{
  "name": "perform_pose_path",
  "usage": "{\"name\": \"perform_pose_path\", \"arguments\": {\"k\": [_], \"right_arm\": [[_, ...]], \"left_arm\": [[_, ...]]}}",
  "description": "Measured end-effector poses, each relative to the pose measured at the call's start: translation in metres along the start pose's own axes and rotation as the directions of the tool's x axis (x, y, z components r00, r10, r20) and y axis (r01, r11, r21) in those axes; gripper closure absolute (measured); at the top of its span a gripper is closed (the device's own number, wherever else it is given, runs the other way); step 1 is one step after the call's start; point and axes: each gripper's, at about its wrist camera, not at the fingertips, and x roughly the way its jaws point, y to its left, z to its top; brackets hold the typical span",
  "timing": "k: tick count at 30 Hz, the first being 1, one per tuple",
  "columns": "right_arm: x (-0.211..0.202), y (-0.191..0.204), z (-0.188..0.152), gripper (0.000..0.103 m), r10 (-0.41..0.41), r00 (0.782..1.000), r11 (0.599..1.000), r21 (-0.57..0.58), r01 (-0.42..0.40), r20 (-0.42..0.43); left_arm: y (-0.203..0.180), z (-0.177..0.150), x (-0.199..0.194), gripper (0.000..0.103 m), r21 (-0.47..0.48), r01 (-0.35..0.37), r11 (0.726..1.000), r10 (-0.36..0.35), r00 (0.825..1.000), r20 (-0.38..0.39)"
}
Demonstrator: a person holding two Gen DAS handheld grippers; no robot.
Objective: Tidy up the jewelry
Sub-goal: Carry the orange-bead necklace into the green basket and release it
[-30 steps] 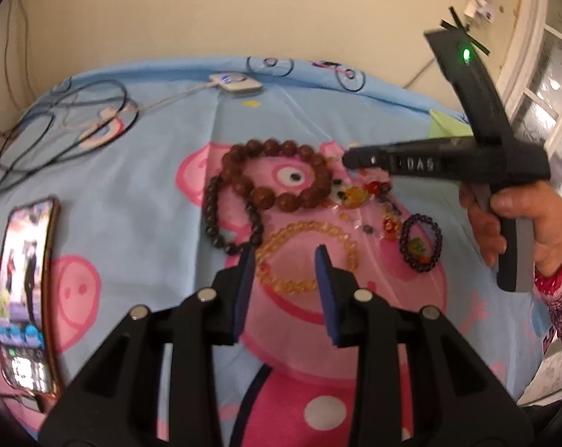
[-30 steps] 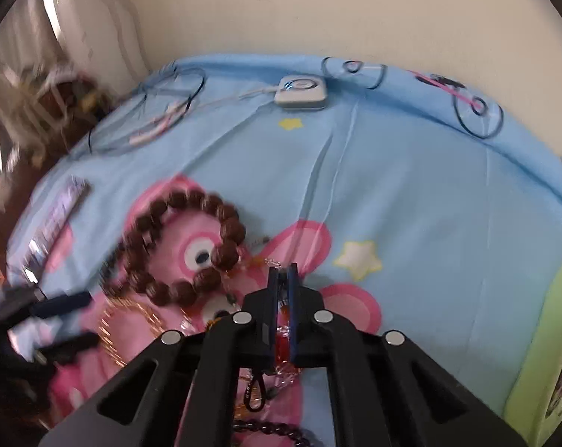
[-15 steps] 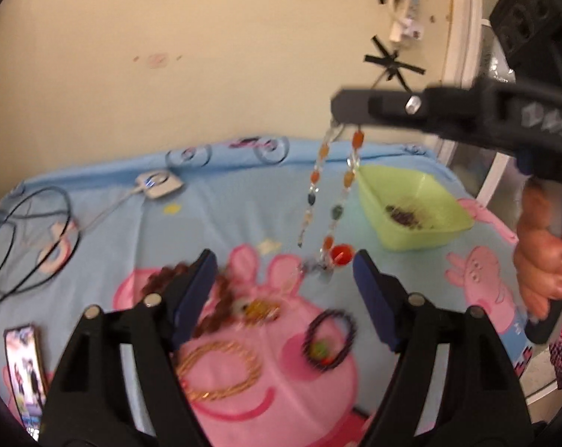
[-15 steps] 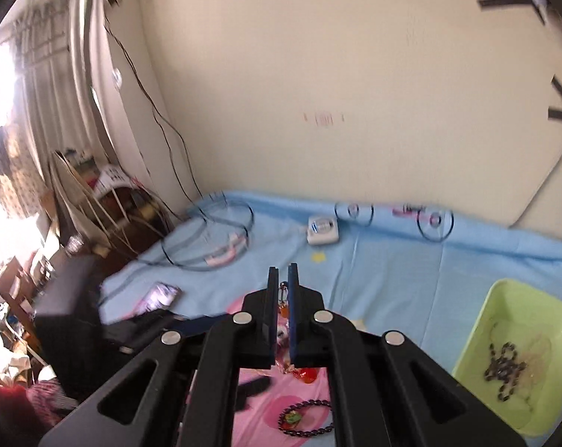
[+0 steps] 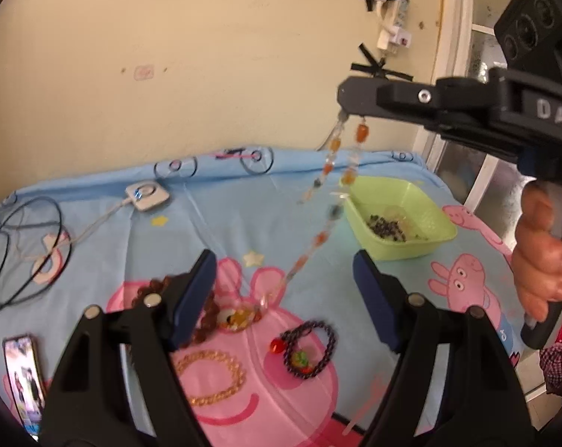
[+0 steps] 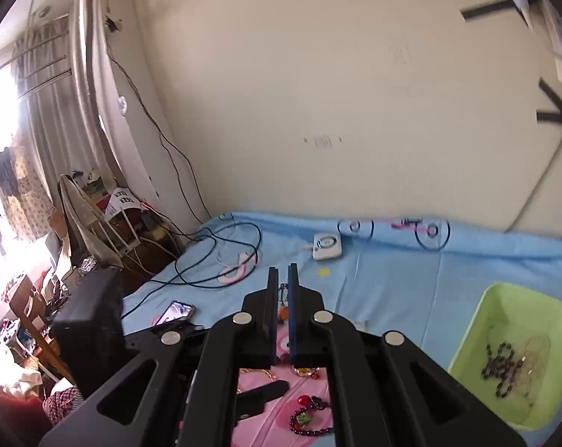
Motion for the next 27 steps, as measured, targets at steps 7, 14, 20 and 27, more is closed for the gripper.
{"name": "perform_pose_path", "arguments": {"k": [7,14,20,27], "right_arm": [[-0.031,-0.006,0.017,0.103,0.041,0.997,0.998,0.041,-0.044,0.069],[-0.087,-0.017,0.055,0.103,0.009,0.981,1.000,0.025,-0.014,0.192],[-0.126,-0.037,0.077,0.103,-0.069,0.959,0.998,0.029,0.064,0.276],[-0.149,-0.080,0.070,0.103,-0.148,0.942,0.988,0.096,0.124,0.302]], "left_arm": [[-0.023,0.021,0.021,0.044,0.050,0.050,0.997,-0.050,0.999,-0.017],[-0.047,0.065,0.029,0.098,0.089,0.132,0.987,-0.130,0.991,-0.029],[-0.087,0.117,0.037,0.098,0.141,0.171,0.975,-0.174,0.985,0.005],[-0.133,0.157,0.070,0.098,0.163,0.212,0.964,-0.214,0.977,-0.005]]}}
